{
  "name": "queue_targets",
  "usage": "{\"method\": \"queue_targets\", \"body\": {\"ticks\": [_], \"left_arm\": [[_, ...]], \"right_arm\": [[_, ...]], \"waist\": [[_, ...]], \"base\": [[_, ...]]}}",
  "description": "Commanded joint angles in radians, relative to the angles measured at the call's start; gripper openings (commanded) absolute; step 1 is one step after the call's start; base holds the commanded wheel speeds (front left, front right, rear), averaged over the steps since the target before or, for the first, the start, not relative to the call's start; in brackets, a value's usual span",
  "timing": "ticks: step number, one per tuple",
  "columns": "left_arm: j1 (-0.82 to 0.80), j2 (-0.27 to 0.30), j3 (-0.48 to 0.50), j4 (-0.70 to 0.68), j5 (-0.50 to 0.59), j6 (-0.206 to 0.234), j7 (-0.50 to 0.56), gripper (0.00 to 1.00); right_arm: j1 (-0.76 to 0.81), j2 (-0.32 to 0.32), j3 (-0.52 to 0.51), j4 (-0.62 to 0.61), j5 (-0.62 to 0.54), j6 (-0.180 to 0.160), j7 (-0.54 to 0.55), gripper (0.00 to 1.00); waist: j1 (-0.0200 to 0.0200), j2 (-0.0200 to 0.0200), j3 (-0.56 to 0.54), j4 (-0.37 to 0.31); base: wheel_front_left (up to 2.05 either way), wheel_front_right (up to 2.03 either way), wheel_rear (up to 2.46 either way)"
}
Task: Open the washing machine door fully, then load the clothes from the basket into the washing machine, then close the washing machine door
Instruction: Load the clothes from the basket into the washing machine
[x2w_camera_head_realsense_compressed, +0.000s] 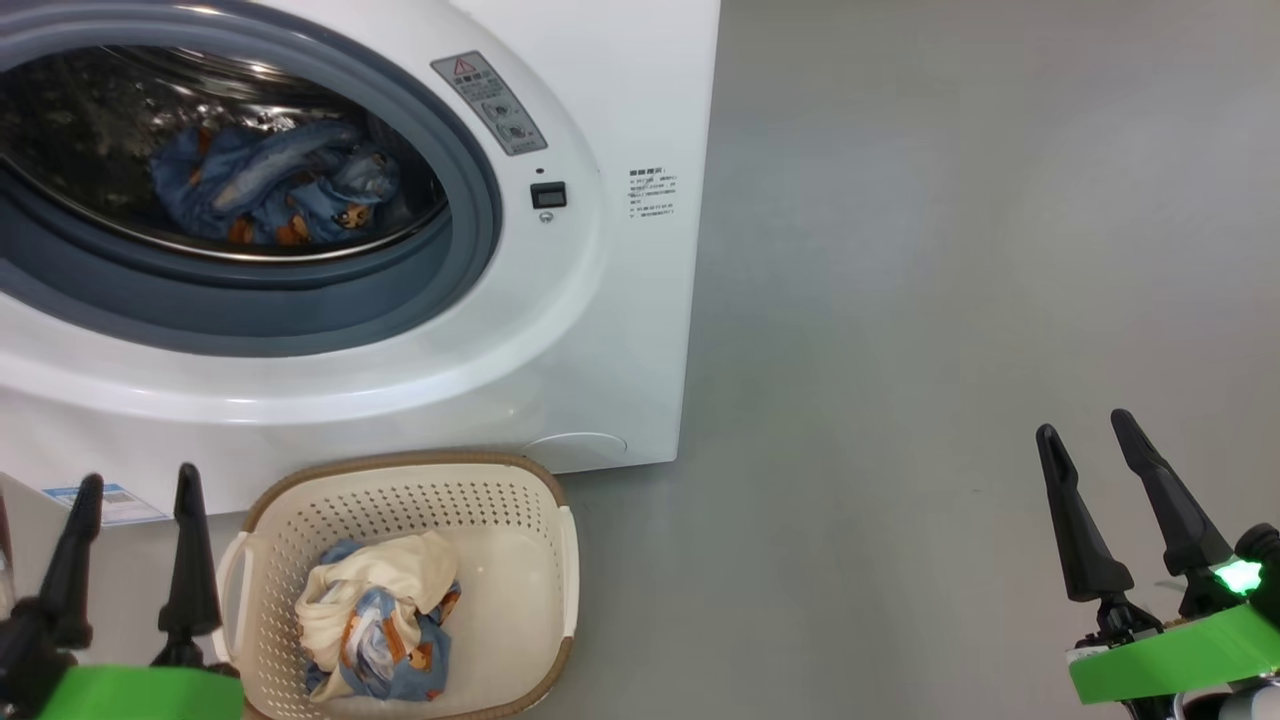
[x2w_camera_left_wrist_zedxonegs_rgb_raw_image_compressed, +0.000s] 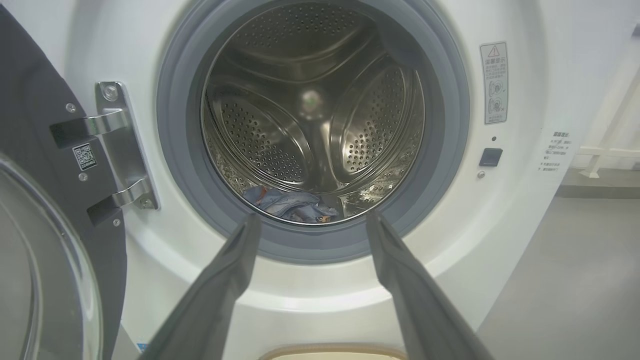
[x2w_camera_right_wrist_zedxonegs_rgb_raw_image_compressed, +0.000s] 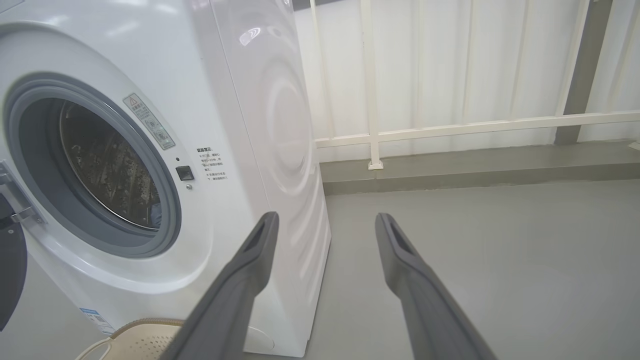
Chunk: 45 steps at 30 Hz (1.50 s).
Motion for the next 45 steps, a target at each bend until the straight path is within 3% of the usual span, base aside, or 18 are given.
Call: {"method": "queue_targets", "body": {"ticks": [1,16,45], "left_arm": [[-0.002,0.023,0.037,-0.034,-0.009,-0.002,-0.006,1.00],[0.128,-0.020,0.049,-0.158,-0.009,-0.002,-0.006,1.00],[0.130,-0.026,0.060,-0.184,-0.017,-0.002,-0.006,1.00]], "right_arm": [[0.003,-0.022,0.011,-0.028,0.004,0.006,-0.008,1.00],[0.046,-0.001,-0.017,-0.043,-0.005,0.006,-0.008,1.00],[0.019,0.011,-0.004,-0.044,-0.009,0.006,-0.008,1.00]], "waist": [[0.0000,0.0000,-0.002,0.001],[0.0000,0.0000,-0.008,-0.001],[0.0000,0.0000,0.027,-0.006]], "base": [[0.00,0.00,0.00],[0.00,0.00,0.00],[0.00,0.00,0.00]]}}
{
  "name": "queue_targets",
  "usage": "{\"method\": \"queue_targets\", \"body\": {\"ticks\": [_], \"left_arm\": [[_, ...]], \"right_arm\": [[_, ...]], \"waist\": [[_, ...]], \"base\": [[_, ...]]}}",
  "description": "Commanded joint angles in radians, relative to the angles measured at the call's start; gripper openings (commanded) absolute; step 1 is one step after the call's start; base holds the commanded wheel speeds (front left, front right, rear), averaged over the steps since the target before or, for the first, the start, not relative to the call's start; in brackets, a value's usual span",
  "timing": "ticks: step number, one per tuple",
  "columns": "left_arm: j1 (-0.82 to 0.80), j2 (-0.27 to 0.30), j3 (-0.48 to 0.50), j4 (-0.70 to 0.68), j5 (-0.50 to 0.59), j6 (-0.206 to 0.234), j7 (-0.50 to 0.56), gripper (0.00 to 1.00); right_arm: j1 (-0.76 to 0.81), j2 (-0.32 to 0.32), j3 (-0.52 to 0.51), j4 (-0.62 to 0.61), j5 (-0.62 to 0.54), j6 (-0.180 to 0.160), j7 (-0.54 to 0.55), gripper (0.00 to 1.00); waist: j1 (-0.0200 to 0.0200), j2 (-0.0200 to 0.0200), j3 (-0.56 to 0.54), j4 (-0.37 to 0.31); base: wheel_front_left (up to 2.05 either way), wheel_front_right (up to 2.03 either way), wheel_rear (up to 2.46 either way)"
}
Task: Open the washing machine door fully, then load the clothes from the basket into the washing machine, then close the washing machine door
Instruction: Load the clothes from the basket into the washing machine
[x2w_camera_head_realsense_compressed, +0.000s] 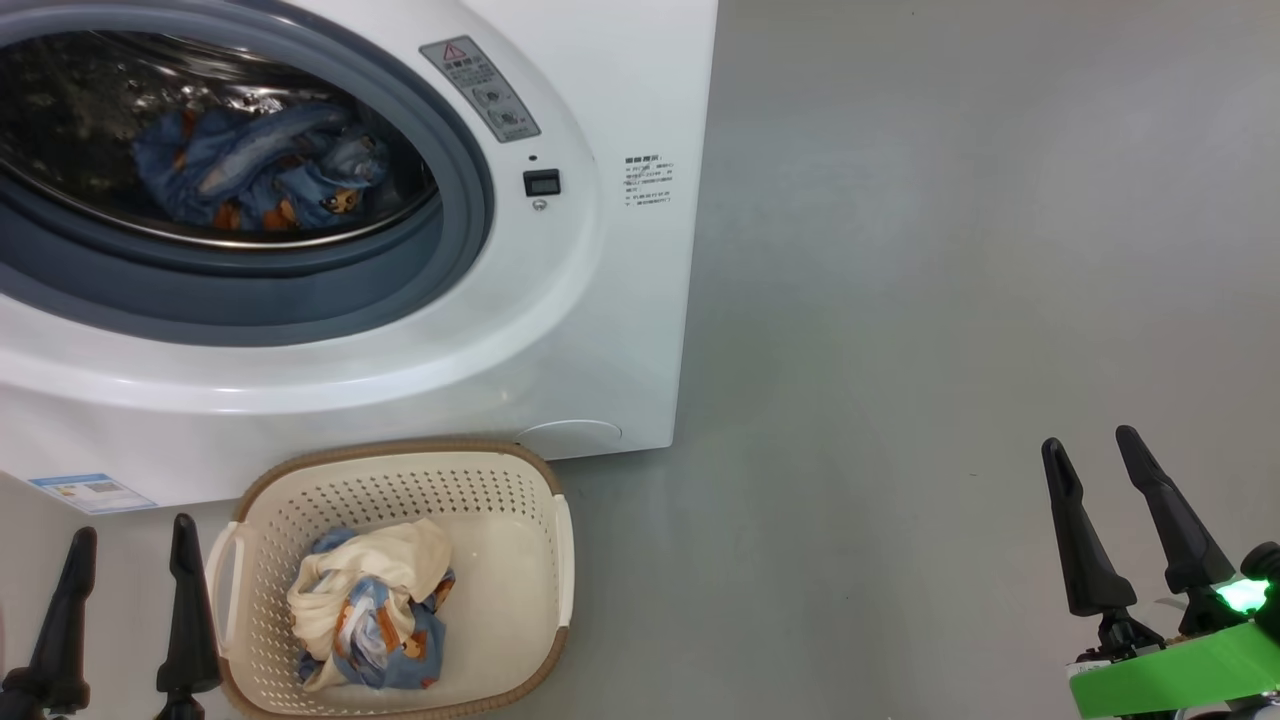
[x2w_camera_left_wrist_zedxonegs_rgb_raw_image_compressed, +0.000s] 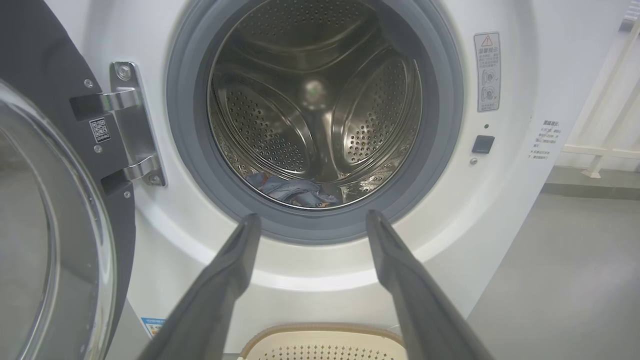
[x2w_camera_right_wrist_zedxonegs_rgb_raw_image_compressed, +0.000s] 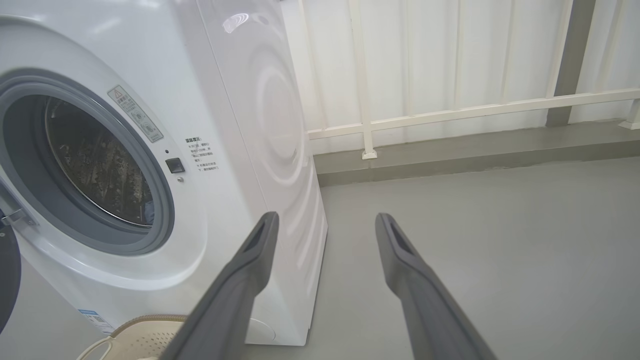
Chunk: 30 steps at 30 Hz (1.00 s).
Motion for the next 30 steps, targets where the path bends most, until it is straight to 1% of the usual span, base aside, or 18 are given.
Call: {"method": "queue_targets", "body": {"ticks": [1,9,19,24,30], "left_arm": [[-0.016,0.016,0.035,-0.032,-0.004,-0.002,-0.006,1.00],[-0.020,0.014,0.028,-0.032,-0.004,-0.002,-0.006,1.00],[-0.044,0.031,-0.005,-0.003,-0.011,-0.002,-0.006,1.00],[-0.069,0.045,-0.032,0.042,-0.008,-0.002,-0.006,1.00],[-0.114,0.068,-0.070,0.127,0.000,-0.002,-0.006,1.00]], "right_arm": [[-0.022,-0.018,0.021,-0.022,-0.012,0.006,-0.008,1.00],[-0.033,-0.002,0.027,-0.022,-0.016,0.006,-0.008,1.00],[-0.052,0.012,0.038,-0.025,-0.018,0.006,-0.008,1.00],[-0.067,0.026,0.043,-0.026,-0.019,0.006,-0.008,1.00],[-0.088,0.037,0.045,-0.031,-0.023,0.006,-0.008,1.00]], "waist": [[0.0000,0.0000,0.002,0.000],[0.0000,0.0000,0.014,-0.007],[0.0000,0.0000,0.050,-0.024],[0.0000,0.0000,0.084,-0.036],[0.0000,0.0000,0.136,-0.053]], "base": [[0.00,0.00,0.00],[0.00,0.00,0.00],[0.00,0.00,0.00],[0.00,0.00,0.00],[0.00,0.00,0.00]]}}
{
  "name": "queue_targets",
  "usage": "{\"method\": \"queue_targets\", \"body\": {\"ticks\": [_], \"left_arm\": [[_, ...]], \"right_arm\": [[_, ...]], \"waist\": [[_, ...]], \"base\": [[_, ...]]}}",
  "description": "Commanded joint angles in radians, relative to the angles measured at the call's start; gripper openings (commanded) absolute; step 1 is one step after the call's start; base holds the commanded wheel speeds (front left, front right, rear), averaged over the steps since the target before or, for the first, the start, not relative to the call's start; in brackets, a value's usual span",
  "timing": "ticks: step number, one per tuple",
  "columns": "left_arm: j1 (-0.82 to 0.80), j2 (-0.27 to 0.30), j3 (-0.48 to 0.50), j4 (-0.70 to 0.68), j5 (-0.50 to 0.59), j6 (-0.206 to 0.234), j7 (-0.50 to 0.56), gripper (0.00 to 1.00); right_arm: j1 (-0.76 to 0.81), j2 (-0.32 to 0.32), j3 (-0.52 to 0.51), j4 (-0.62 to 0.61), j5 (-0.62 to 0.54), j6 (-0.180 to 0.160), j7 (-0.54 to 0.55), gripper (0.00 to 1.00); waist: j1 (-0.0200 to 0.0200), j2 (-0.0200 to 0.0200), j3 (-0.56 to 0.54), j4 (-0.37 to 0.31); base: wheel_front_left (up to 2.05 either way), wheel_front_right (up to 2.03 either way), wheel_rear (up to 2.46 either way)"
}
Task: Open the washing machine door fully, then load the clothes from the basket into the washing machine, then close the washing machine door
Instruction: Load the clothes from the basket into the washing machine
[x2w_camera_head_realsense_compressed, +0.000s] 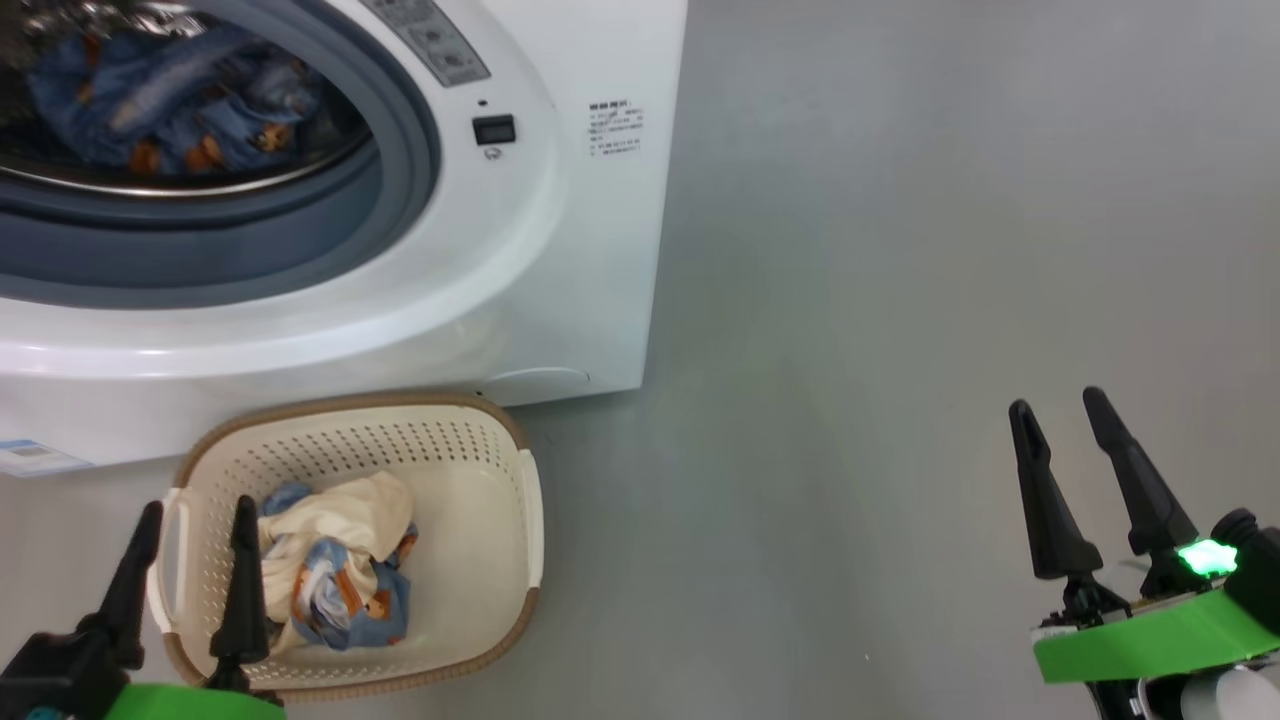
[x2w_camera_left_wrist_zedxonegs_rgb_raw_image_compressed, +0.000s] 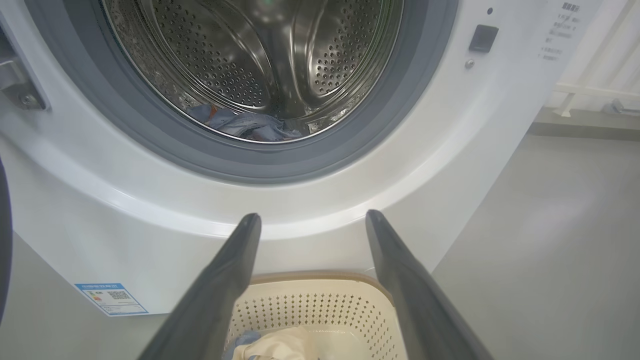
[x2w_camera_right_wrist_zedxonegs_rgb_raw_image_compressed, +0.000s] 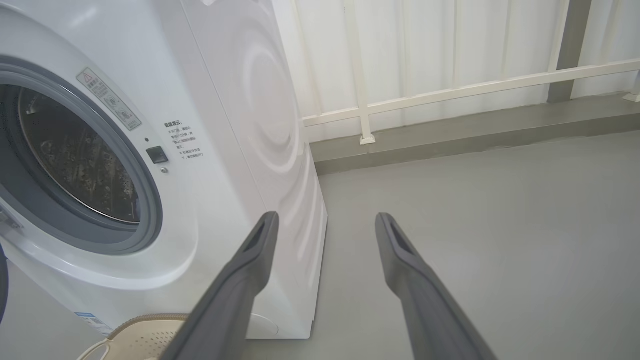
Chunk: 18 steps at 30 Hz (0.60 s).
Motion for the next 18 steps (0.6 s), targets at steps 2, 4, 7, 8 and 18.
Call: {"method": "queue_targets", "body": {"ticks": [2,4,7,8,18], "left_arm": [[-0.047,0.033,0.015,0.021,0.001,-0.002,-0.006,1.00],[-0.070,0.043,0.001,0.057,0.001,-0.002,-0.004,1.00],[-0.108,0.061,-0.016,0.116,-0.003,-0.002,0.001,1.00],[-0.122,0.068,-0.023,0.136,-0.003,-0.002,0.005,1.00],[-0.242,0.133,-0.092,0.315,-0.007,-0.002,0.046,1.00]], "right_arm": [[-0.033,-0.010,0.020,-0.031,-0.016,0.006,-0.008,1.00],[-0.041,-0.005,0.019,-0.033,-0.017,0.006,-0.008,1.00],[-0.052,0.003,0.020,-0.035,-0.018,0.006,-0.008,1.00],[-0.056,0.006,0.021,-0.035,-0.018,0.006,-0.008,1.00],[-0.107,0.044,0.048,-0.035,-0.021,0.006,-0.008,1.00]], "waist": [[0.0000,-0.0001,0.044,-0.018],[0.0000,-0.0001,0.066,-0.024],[0.0000,-0.0001,0.099,-0.033],[0.0000,-0.0001,0.111,-0.036],[0.0000,-0.0001,0.197,-0.069]], "base": [[0.00,0.00,0.00],[0.00,0.00,0.00],[0.00,0.00,0.00],[0.00,0.00,0.00],[0.00,0.00,0.00]]}}
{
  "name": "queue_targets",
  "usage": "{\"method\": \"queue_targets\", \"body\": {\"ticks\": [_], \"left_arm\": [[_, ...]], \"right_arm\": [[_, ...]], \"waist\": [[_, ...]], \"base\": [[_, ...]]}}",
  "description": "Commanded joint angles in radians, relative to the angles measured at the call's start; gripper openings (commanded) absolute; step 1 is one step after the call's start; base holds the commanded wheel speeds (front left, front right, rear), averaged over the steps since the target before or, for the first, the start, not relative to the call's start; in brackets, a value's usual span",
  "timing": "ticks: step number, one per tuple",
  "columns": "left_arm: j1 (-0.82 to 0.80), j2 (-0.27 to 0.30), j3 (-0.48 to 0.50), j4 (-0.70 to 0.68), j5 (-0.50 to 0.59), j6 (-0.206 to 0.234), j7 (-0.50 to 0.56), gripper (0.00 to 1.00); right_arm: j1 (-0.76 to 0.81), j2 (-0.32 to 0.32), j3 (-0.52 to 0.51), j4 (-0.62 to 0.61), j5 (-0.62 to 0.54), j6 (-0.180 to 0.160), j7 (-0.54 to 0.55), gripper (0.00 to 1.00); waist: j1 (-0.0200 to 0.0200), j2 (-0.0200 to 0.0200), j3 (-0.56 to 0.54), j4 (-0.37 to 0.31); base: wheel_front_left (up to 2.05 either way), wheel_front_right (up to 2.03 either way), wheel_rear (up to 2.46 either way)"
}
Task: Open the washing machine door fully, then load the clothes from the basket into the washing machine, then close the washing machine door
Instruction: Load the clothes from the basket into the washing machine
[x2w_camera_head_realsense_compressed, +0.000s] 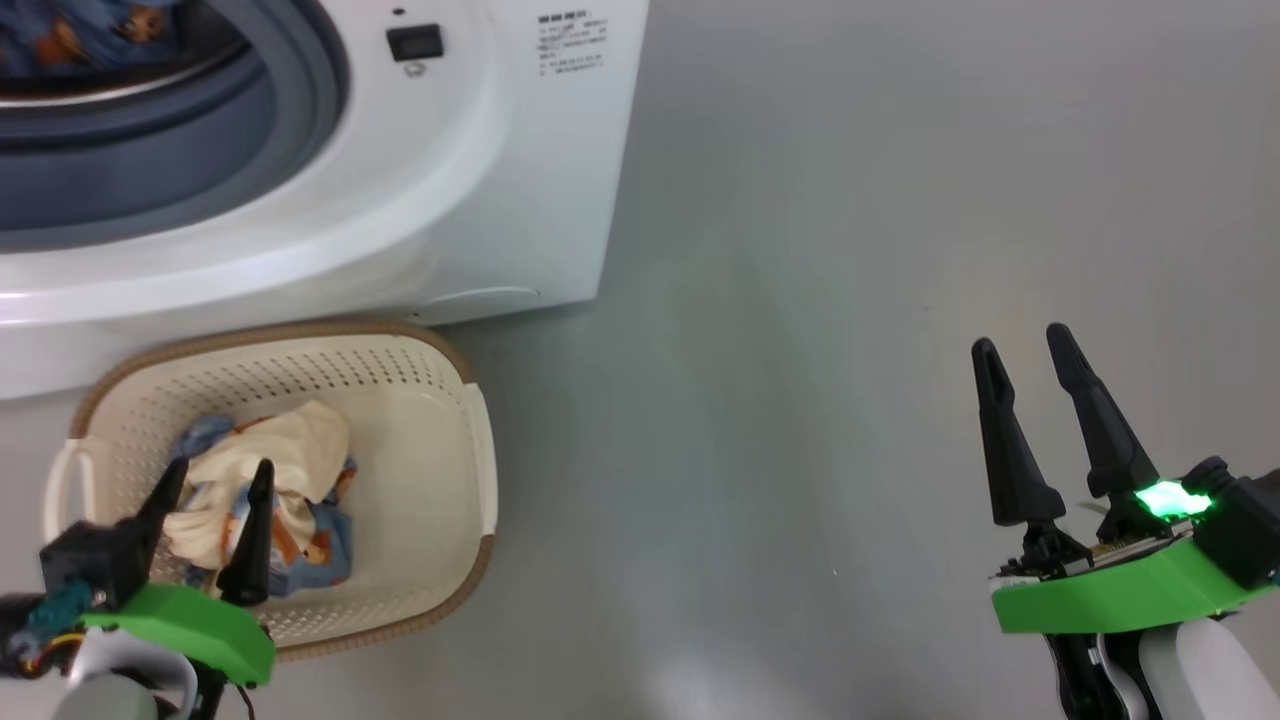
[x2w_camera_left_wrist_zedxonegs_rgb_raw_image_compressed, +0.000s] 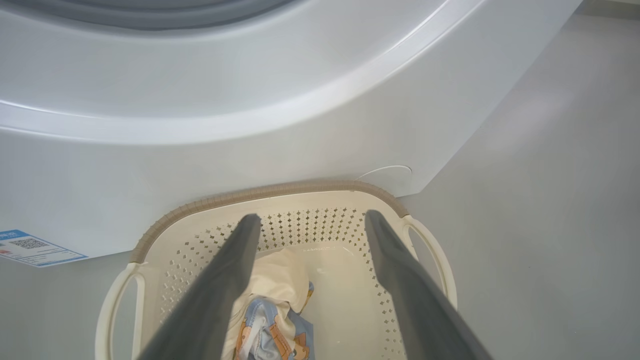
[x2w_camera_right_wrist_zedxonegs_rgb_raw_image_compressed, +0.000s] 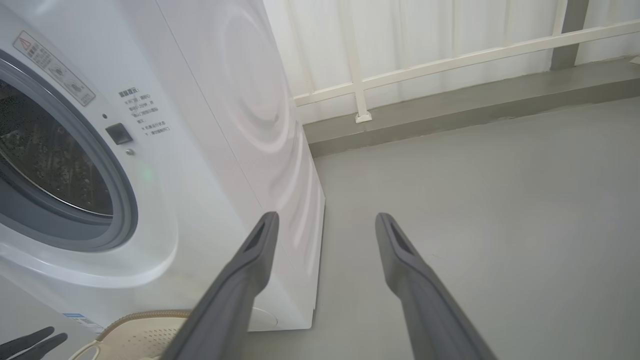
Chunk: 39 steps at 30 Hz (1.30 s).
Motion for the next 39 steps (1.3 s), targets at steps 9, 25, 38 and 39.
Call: {"method": "queue_targets", "body": {"ticks": [9,25,38,39], "left_arm": [[-0.139,0.108,-0.073,0.153,0.018,0.001,0.065,1.00],[-0.374,0.273,-0.315,0.417,0.131,0.001,0.202,1.00],[-0.505,0.360,-0.409,0.542,0.182,0.001,0.247,1.00],[-0.513,0.363,-0.412,0.550,0.182,0.001,0.248,1.00]], "right_arm": [[-0.053,0.012,0.035,-0.025,-0.014,0.006,-0.008,1.00],[-0.112,0.042,0.065,-0.029,-0.013,0.006,-0.008,1.00],[-0.140,0.057,0.096,-0.034,-0.013,0.006,-0.008,1.00],[-0.143,0.058,0.099,-0.034,-0.013,0.006,-0.008,1.00]], "waist": [[-0.0001,0.0000,0.115,-0.055],[-0.0001,0.0000,0.226,-0.116],[-0.0001,0.0000,0.282,-0.153],[-0.0001,0.0000,0.286,-0.156]], "base": [[0.00,0.00,0.00],[0.00,0.00,0.00],[0.00,0.00,0.00],[0.00,0.00,0.00]]}}
